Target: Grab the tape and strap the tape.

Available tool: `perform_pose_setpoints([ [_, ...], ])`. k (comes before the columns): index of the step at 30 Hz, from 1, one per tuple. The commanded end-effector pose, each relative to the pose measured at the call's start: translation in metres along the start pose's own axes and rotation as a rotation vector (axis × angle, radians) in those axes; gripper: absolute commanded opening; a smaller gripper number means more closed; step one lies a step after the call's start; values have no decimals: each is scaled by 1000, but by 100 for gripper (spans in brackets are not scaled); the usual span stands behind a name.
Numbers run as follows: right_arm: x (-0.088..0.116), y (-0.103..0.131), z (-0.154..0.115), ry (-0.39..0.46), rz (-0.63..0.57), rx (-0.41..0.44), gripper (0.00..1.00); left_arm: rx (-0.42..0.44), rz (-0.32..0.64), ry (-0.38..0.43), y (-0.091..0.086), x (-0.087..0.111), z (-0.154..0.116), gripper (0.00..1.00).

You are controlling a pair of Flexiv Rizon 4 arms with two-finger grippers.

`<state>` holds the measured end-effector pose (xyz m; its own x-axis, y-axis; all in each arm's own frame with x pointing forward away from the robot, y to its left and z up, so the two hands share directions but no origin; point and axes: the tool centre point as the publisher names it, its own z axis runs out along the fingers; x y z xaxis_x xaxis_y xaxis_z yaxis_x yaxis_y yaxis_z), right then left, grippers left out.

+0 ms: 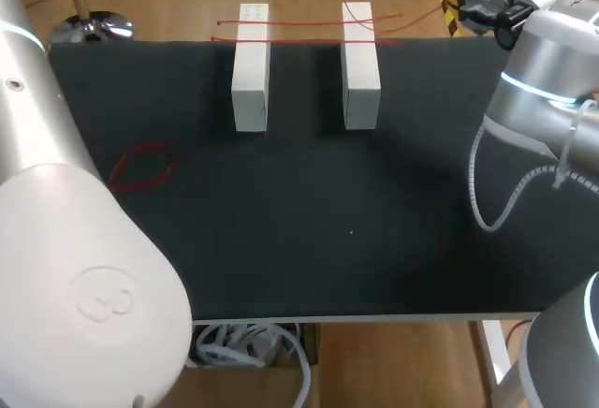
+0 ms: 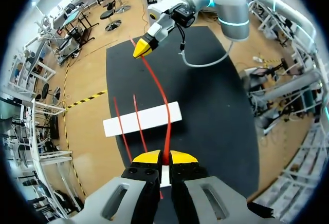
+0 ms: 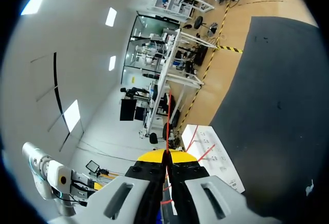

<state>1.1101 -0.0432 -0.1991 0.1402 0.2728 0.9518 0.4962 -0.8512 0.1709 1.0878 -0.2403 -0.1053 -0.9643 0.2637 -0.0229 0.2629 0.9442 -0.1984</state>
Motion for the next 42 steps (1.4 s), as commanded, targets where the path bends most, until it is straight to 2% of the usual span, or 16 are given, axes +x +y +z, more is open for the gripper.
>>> perform_pose_setpoints([
  [1,1,0,-1,-5,-1,1,0,-84,-32,99,-11,-17,3,0],
  [8,1,0,-1,-5,-1,1,0,-80,-94,126,-19,-19,24,0],
  [11,1,0,-1,-5,-1,1,0,-120,-116,122,-26,-22,24,0],
  [14,1,0,-1,-5,-1,1,0,-195,-137,127,-36,-25,21,0],
  [19,1,0,-1,-5,-1,1,0,-211,-144,122,-51,-29,21,0],
  [23,1,0,-1,-5,-1,1,0,-217,-152,130,-54,-31,25,0],
  [25,1,0,-1,-5,-1,1,0,-237,-132,94,-57,-32,23,0],
  [36,1,0,-1,-5,-1,1,0,-237,-132,94,-57,-32,23,0],
  [42,1,0,-1,-5,-1,1,0,-178,-178,49,-65,-35,31,0],
])
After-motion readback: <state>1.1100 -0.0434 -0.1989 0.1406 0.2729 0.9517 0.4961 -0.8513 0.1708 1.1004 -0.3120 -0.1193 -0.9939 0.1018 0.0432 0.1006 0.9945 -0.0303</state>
